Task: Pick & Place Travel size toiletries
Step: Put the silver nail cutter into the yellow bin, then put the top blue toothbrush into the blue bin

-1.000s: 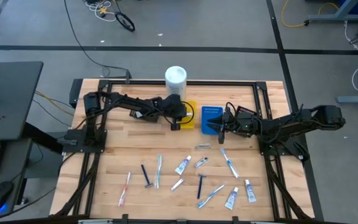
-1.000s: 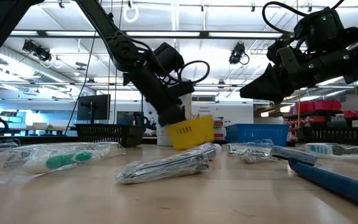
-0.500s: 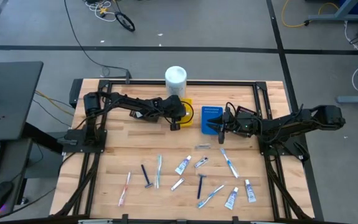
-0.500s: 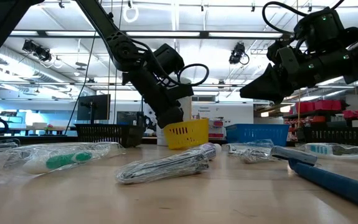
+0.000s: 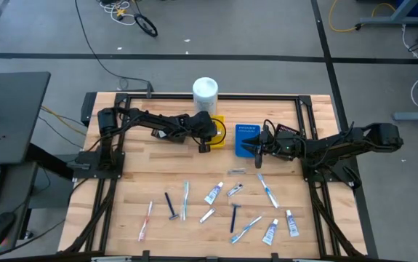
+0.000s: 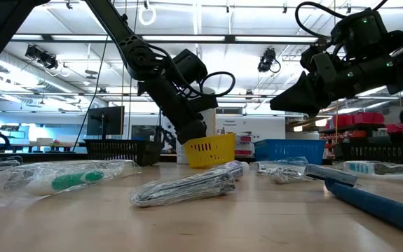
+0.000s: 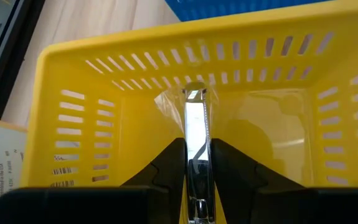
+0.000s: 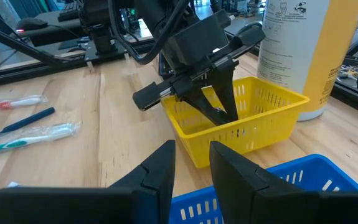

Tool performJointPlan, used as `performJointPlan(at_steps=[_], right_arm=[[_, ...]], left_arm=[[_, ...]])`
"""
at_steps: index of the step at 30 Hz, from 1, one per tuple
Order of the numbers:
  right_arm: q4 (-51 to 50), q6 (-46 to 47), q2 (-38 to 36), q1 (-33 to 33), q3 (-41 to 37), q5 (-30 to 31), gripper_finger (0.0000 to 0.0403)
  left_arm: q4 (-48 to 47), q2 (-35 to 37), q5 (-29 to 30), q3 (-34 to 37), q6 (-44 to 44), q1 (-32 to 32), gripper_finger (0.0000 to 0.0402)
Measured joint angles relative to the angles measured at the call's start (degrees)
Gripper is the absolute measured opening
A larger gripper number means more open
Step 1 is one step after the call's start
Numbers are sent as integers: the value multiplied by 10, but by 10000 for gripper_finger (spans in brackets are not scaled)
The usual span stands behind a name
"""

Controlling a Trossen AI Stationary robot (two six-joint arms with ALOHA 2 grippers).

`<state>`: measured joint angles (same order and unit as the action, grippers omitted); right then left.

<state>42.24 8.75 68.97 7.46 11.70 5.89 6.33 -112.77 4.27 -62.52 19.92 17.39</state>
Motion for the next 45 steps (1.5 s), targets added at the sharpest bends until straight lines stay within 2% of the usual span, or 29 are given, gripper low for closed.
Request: performJointPlan(at_steps=[18,24,31,39,45], right_arm=[[0,0,0,0,0,0,108],[0,0,0,0,0,0,108],[0,0,0,0,0,0,108],[0,0,0,0,0,0,108],[2,0,0,0,0,0,108]], left_arm=[[0,0,2,0,-9,0,88],[0,0,6,0,1,-2,147],[5,0,51,0,30,-18,205],[-8,30,119,-2,45,-52,217],[-52,84,116,-16,31,-83,212]])
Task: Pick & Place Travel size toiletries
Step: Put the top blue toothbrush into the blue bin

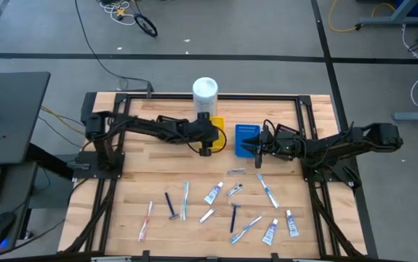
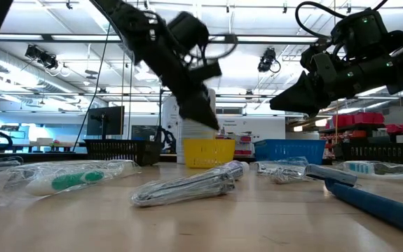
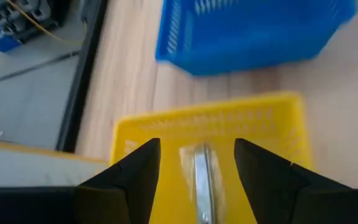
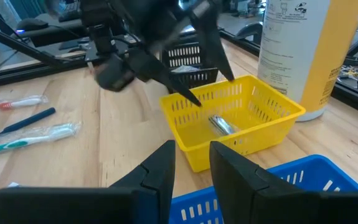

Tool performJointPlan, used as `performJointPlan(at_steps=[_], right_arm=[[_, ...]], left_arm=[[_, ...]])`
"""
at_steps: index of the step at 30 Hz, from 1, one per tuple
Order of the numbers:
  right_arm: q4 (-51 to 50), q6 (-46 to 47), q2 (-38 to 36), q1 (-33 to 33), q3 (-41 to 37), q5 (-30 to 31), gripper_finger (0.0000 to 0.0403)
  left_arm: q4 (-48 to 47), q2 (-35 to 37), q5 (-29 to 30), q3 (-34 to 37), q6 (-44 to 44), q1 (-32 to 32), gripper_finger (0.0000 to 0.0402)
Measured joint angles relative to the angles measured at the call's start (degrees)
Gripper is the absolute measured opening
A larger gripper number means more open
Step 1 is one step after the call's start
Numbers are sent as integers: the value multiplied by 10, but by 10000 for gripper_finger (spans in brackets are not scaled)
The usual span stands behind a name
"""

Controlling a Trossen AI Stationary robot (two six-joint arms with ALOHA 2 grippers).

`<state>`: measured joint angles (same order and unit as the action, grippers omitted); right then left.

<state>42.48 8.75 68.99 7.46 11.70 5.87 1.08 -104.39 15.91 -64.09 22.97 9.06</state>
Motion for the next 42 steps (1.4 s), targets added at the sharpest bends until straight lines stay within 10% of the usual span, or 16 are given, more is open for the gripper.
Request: performJointPlan(at_steps=[30,42], right_arm=[[7,29,0,-18,17,-68,108],[-591,137,0,-147,255,-42,108]], left_arm=[[-172,66,-37,5,-273,-89,190],[-171,66,-37,5,-273,-88,188]])
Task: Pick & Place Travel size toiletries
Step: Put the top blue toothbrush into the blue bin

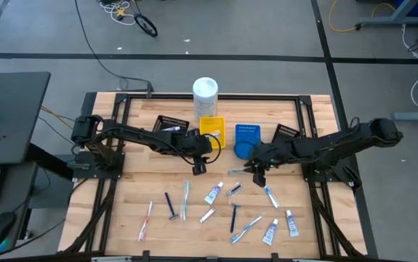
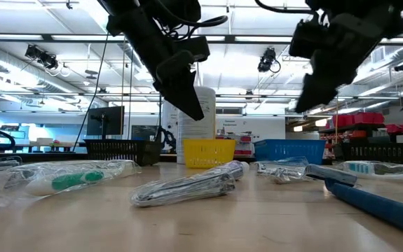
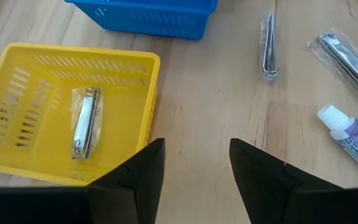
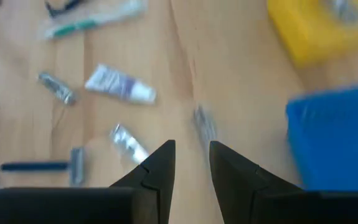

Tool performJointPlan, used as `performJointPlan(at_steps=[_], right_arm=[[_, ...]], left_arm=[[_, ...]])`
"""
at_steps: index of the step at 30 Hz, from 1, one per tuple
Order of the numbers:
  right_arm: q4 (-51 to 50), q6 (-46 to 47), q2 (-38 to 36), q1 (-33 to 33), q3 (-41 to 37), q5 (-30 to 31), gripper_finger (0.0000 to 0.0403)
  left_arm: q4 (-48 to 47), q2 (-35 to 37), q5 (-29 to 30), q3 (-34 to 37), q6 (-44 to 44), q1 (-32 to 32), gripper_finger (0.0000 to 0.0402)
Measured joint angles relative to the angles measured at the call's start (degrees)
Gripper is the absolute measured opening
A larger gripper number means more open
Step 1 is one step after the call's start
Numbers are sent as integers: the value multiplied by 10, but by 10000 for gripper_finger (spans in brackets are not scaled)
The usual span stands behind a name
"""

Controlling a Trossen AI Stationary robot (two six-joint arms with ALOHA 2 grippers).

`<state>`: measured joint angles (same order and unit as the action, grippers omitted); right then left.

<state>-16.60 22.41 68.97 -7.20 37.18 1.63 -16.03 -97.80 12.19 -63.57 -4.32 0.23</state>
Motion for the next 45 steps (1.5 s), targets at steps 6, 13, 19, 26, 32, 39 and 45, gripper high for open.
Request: performJointPlan(at_steps=[6,13,19,26,32,39,45], right_arm=[[-133,134,0,-44,16,-7,108],[-185,208,0,-77,16,-2,108],[-182,256,2,-108,16,0,108],[-209,328,35,-138,16,18,108],[-198,329,85,-144,16,18,108],[-204,329,126,-138,16,22,108],[-203,328,142,-137,16,44,108]], left_arm=[[0,0,0,0,5,0,187],[0,0,3,0,10,0,187],[0,0,4,0,11,0,186],[2,0,4,0,17,0,185],[5,0,4,0,17,0,187],[5,0,4,0,16,0,184],[5,0,4,0,16,0,183]])
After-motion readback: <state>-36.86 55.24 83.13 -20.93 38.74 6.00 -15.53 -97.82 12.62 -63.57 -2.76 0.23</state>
